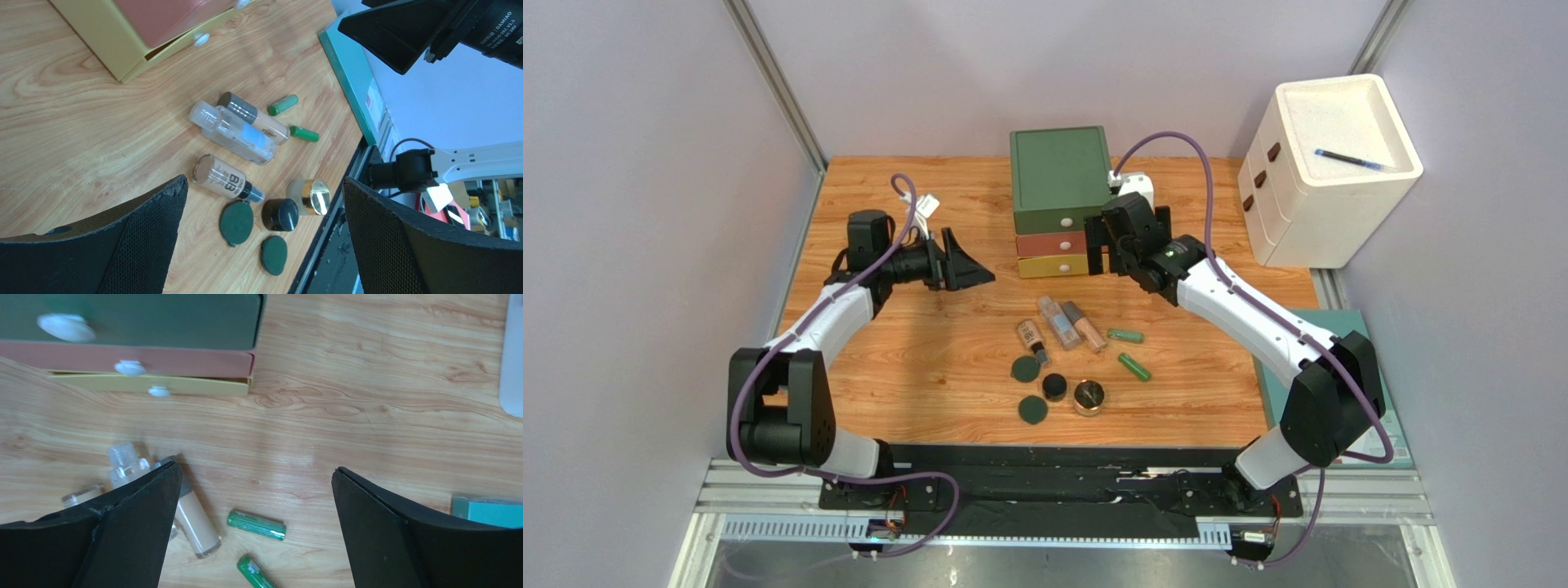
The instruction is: Organize the makeup
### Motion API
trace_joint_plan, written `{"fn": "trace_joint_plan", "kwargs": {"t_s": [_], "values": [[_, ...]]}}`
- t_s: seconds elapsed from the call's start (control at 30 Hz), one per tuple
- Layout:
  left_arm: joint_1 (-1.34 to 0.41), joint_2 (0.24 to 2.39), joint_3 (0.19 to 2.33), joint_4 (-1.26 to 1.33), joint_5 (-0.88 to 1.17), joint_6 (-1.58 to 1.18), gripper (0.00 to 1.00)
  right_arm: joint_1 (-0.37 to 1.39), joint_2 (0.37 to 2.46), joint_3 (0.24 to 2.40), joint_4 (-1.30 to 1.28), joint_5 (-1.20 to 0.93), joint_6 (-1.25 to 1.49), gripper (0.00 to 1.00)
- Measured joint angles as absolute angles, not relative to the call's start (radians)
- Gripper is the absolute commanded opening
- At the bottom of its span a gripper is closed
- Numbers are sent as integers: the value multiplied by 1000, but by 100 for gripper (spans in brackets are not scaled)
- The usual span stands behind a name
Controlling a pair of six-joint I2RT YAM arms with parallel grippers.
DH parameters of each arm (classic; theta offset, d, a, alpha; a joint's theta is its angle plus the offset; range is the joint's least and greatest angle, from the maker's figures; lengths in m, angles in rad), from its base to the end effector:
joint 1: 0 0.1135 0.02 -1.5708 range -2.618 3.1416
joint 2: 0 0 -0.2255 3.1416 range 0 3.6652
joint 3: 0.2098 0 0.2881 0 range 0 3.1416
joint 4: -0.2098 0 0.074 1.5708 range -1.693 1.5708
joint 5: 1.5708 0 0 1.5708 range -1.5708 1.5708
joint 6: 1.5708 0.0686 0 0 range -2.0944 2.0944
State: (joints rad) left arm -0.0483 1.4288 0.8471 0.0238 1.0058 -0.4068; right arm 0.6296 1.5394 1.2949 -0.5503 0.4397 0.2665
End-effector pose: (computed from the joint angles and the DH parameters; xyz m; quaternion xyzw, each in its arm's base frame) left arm 0.3472 -0.0748 0.1734 0.0934 0.7956 -0.5065 0.3190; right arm 0.3374 0.2097 0.2318 -0.0820 0.9034 -0.0220 0.4202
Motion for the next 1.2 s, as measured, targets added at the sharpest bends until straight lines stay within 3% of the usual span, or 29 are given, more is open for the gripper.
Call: {"fn": "trace_joint_plan", "kwargs": {"t_s": [0.23, 0.5, 0.6, 0.83, 1.0, 1.07, 1.13, 1.2], "values": [[-48, 1455, 1048, -178, 941, -373, 99, 625, 1539, 1355, -551, 390, 311, 95], [-50, 1454, 1391, -559, 517, -271, 100, 601, 1539, 1382, -566, 337, 355, 100], [-49, 1454, 1430, -610, 397, -256, 100, 571, 1538, 1384, -569, 267, 406, 100], [-44, 1557, 1430, -626, 458, -286, 97, 465, 1494, 1351, -533, 62, 616, 98], [-44, 1673, 1480, -590, 569, -347, 84, 390, 1427, 1236, -405, -92, 823, 88], [-44, 1708, 1505, -566, 600, -374, 70, 379, 1427, 1204, -354, -138, 880, 79], [-44, 1753, 1535, -529, 635, -412, 67, 375, 1432, 1172, -302, -189, 941, 76], [-44, 1798, 1552, -478, 667, -463, 56, 376, 1445, 1140, -236, -247, 1008, 75]]}}
